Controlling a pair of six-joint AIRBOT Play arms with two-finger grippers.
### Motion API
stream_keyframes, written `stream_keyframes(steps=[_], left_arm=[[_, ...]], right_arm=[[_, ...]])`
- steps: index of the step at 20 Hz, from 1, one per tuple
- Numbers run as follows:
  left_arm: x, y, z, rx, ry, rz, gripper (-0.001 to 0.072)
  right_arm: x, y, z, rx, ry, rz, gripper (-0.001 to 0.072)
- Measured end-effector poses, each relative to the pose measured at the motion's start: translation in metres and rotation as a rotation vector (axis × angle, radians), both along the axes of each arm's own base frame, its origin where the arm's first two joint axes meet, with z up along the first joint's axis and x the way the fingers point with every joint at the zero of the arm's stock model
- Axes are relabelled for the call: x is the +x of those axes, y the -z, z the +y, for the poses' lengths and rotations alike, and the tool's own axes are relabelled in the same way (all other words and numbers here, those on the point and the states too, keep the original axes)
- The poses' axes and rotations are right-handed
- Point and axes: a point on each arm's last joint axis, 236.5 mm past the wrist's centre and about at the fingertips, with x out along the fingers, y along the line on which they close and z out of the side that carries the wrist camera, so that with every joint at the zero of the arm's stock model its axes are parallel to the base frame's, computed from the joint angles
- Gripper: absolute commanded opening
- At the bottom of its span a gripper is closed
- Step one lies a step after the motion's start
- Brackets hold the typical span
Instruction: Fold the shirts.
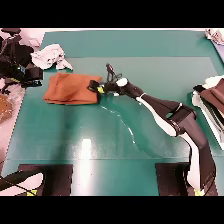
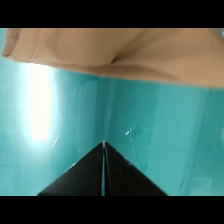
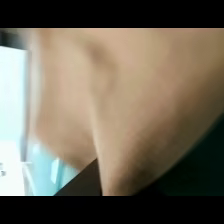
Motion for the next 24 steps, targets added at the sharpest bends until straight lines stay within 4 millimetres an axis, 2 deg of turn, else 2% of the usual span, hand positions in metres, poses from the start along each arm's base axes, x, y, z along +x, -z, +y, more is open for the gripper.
stream_keyframes(steps=[1,3,4,5,7,8,9,11,13,14,17,19,21,24], left_arm=[[-0.002,0.001,0.000,0.002,0.006,0.006,0.0022],[-0.003,0.001,0.000,0.005,0.012,0.013,0.0023],[-0.004,0.002,0.000,0.005,0.014,0.016,0.0022],[-0.004,0.002,-0.001,0.003,0.016,0.017,0.0022],[-0.006,0.000,-0.007,-0.021,0.027,0.018,0.0023],[-0.007,-0.002,-0.011,-0.038,0.033,0.017,0.0023],[-0.008,-0.003,-0.016,-0.059,0.040,0.016,0.0022],[-0.010,-0.006,-0.028,-0.109,0.057,0.016,0.0023],[-0.011,-0.010,-0.040,-0.159,0.073,0.016,0.0023],[-0.012,-0.011,-0.046,-0.184,0.076,0.017,0.0022],[-0.013,-0.015,-0.056,-0.233,0.069,0.020,0.0022],[-0.013,-0.016,-0.060,-0.257,0.063,0.023,0.0022],[-0.013,-0.017,-0.062,-0.271,0.055,0.025,0.0023],[-0.014,-0.018,-0.065,-0.284,0.049,0.028,0.0022]], right_arm=[[0.000,-0.019,0.000,-0.006,-0.034,-0.042,0.0015],[-0.001,-0.069,-0.018,-0.062,-0.089,-0.125,0.0014],[-0.001,-0.097,-0.038,-0.116,-0.098,-0.167,0.0014],[0.002,-0.113,-0.065,-0.195,-0.091,-0.194,0.0014],[0.019,-0.143,-0.144,-0.376,-0.006,-0.227,0.0014],[0.030,-0.163,-0.193,-0.450,0.071,-0.241,0.0014],[0.037,-0.173,-0.243,-0.522,0.143,-0.227,0.0014],[0.045,-0.181,-0.352,-0.645,0.307,-0.150,0.0014],[0.045,-0.201,-0.459,-0.687,0.499,-0.096,0.0014],[0.040,-0.202,-0.501,-0.691,0.568,-0.058,0.0014],[0.018,-0.221,-0.606,-0.603,0.769,0.001,0.0014],[0.000,-0.228,-0.654,-0.538,0.859,0.032,0.0014],[-0.019,-0.249,-0.690,-0.478,0.943,0.007,0.0014],[-0.047,-0.274,-0.725,-0.431,1.029,-0.029,0.0013]])
